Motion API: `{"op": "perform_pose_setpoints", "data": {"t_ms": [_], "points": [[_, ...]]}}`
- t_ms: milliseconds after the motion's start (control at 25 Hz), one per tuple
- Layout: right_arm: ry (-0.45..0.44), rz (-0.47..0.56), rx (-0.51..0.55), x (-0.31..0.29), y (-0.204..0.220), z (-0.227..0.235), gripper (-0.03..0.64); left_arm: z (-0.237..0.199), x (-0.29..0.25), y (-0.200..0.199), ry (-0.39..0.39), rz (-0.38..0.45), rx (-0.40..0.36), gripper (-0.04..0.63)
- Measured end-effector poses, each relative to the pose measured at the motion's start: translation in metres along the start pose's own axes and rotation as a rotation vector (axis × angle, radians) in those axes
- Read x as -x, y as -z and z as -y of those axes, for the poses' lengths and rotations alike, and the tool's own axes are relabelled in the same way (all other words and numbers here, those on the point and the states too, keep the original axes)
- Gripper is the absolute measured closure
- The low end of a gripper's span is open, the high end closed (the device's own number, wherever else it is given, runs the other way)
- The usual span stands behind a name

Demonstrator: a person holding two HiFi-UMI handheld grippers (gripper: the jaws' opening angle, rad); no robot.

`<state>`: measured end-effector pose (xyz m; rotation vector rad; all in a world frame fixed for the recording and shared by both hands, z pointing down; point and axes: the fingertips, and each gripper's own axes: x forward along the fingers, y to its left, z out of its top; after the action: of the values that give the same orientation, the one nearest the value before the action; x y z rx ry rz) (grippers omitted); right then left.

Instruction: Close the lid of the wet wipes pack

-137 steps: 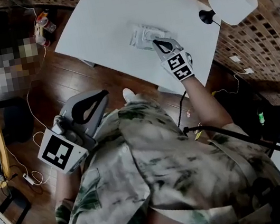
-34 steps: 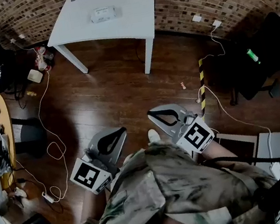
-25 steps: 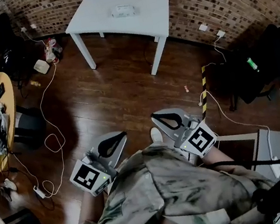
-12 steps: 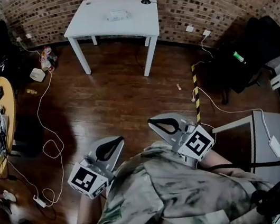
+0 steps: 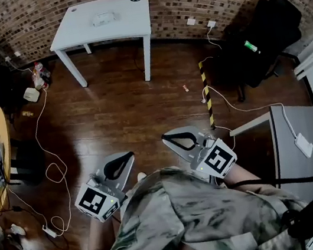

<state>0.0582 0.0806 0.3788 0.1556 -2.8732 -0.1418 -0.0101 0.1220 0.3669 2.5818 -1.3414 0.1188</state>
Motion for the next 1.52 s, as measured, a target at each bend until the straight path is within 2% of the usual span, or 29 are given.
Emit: {"op": "perform_pose_setpoints", "data": {"t_ms": [240,480,880,1120,1520], "points": [[-0.021,0.002,-0.001,0.069,0.024,0.008,0.611,0.057,-0.052,-0.006,-0.004,-0.001,-0.012,0.594],[-0.057,-0.001,-0.013,0.098,0.037,-0.001,0.611,0.094,-0.063,0.0,-0.018,-0.009,0.016,0.594],[-0.041,0.012,-0.055,0.078,0.025,-0.027,0.611,0.097,-0.038,0.0,0.027,-0.033,-0.013,0.594],[-0.051,0.025,-0.027,0.071,0.016,-0.047,0.611,0.106,-0.024,0.002,0.061,-0.036,-0.021,0.594],[-0.049,0.005,-0.029,0.053,0.008,-0.072,0.611,0.102,0.009,0.016,0.058,-0.045,0.003,0.594]]}}
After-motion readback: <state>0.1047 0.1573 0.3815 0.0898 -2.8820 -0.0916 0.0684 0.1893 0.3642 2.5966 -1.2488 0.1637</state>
